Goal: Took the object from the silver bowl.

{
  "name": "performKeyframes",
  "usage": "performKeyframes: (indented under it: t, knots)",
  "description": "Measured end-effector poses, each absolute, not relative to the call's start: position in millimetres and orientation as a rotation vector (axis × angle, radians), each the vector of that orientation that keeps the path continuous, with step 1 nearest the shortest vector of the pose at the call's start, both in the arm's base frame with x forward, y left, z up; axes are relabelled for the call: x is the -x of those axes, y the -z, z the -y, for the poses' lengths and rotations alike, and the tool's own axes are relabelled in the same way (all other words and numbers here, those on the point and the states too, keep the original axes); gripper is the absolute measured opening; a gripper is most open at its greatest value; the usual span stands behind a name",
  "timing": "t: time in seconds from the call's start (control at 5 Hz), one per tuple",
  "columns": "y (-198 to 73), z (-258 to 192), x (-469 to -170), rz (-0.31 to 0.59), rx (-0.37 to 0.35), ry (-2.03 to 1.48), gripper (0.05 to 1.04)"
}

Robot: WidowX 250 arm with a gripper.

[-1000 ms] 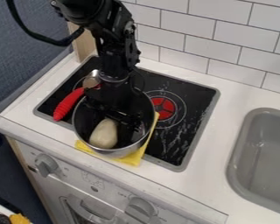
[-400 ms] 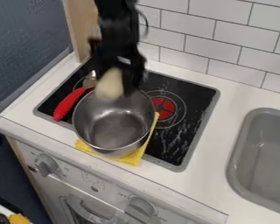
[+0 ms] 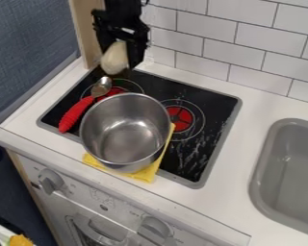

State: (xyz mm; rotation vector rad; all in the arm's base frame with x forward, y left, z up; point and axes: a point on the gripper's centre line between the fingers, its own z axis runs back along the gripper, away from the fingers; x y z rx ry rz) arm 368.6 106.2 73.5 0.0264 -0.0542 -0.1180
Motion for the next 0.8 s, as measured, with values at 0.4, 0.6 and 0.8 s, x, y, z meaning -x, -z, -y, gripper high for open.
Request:
performKeyframes:
  t: [0.4, 0.6, 0.8]
  knots:
    - [-40.6, -101.9, -383.0, 0.019, -0.057, 0.168, 0.836]
    - [-28.6, -97.8, -380.6, 0.004, -0.073, 0.171, 0.89]
    - [-26.8, -100.5, -378.1, -0.012, -0.077, 0.159, 1.016]
